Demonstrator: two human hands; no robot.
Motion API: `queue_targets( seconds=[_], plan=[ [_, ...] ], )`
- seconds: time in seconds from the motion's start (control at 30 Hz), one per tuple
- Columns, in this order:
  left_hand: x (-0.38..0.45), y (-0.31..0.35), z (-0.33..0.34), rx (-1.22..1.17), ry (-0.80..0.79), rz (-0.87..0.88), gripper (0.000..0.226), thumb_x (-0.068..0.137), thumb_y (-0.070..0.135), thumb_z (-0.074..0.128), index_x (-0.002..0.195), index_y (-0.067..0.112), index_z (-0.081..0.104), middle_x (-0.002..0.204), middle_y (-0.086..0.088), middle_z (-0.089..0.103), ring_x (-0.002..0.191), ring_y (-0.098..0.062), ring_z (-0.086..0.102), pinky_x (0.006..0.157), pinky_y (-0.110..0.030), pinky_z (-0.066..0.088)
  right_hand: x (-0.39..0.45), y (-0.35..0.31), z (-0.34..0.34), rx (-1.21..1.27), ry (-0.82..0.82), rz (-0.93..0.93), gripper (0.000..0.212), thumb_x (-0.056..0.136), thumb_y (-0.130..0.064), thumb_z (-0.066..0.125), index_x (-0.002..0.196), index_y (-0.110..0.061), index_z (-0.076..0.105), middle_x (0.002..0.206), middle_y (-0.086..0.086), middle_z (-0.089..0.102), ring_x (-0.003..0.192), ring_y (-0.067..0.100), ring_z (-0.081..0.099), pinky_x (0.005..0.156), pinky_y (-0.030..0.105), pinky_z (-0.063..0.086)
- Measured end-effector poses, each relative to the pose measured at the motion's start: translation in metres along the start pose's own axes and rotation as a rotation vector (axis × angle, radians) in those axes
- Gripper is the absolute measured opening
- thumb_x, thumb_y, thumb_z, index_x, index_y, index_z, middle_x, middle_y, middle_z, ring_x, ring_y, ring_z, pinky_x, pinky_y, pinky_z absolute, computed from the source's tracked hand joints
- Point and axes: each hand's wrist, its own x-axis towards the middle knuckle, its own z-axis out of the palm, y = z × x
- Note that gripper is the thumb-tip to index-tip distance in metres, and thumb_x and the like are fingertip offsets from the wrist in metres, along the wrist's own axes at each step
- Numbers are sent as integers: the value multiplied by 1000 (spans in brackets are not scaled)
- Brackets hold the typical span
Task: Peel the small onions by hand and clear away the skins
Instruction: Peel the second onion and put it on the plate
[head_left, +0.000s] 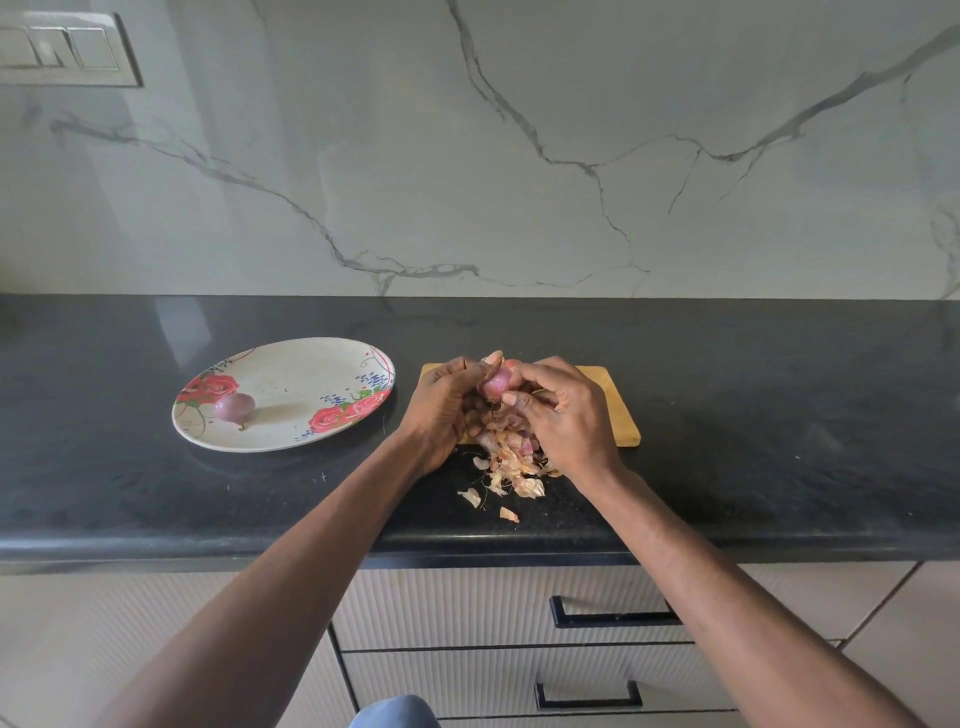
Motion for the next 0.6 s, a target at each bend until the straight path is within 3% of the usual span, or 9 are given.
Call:
queue_targets(
  seconds=[0.13,0.3,0.37,0.47,0.6],
  plan=[
    [1,0,0,-20,-7,-8,29,81,32,73,74,11,54,65,-11,56,41,-16,52,34,-21,41,0,1,1,-39,3,-7,10,82,-2,79,86,-5,71,90,-3,63,92,-4,61,80,18,52],
    [1,-1,-1,-10,13,-13,25,87,28,70,76,11,54,66,-9,58,43,-15,52,36,-21,41,0,1,-1,-10,-38,9,28,85,-8,78,111,-14,71,103,2,67,95,18,68,81,38,60],
    [0,0,0,0,5,-11,28,80,33,72,75,11,54,66,-10,57,43,-16,51,35,-21,40,1,0,-1,-34,-22,-14,21,85,-7,77,105,-11,74,99,0,67,93,17,67,79,35,59],
    [0,0,1,-12,10,-21,26,88,29,69,77,10,55,67,-10,58,43,-16,53,35,-22,41,0,1,0,-78,21,-56,10,84,-2,77,92,-6,73,92,-5,64,88,7,62,77,26,54],
    [-4,3,3,-37,13,-31,24,97,24,62,80,7,62,65,-9,62,43,-14,58,36,-21,43,-1,2,1,-29,22,11,19,87,-7,77,104,-10,71,99,-1,73,92,12,70,79,33,60]
  ],
)
